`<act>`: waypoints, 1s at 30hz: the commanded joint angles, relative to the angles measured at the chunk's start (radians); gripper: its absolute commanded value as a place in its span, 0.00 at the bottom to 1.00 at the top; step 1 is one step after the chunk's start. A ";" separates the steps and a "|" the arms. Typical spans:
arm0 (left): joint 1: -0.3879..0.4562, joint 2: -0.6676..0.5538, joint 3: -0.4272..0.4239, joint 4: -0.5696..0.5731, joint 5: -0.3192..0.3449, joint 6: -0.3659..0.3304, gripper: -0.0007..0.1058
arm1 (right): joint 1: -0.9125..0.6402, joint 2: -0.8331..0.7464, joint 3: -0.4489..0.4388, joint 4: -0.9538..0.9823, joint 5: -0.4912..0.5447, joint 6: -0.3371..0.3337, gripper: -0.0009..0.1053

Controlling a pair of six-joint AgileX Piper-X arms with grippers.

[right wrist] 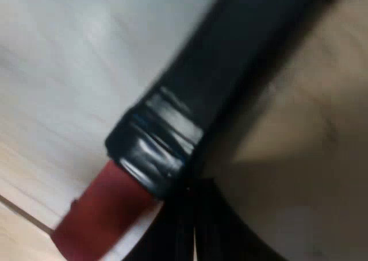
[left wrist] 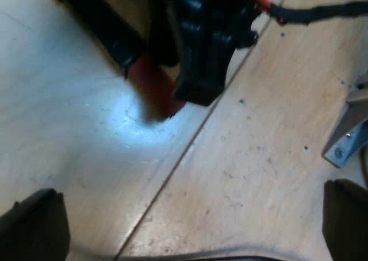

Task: Put the handle in the coffee machine

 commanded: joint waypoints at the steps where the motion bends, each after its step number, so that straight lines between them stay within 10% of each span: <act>1: -0.005 -0.004 -0.018 0.005 -0.044 -0.005 0.86 | 0.001 0.059 -0.061 -0.068 -0.036 0.018 0.01; 15: -0.005 -0.004 -0.113 0.053 -0.189 -0.003 0.86 | 0.001 0.152 -0.138 -0.292 -0.055 0.023 0.01; 30: -0.005 -0.029 -0.224 0.028 -0.201 -0.009 0.86 | 0.001 -0.131 -0.138 0.208 0.195 -0.057 0.01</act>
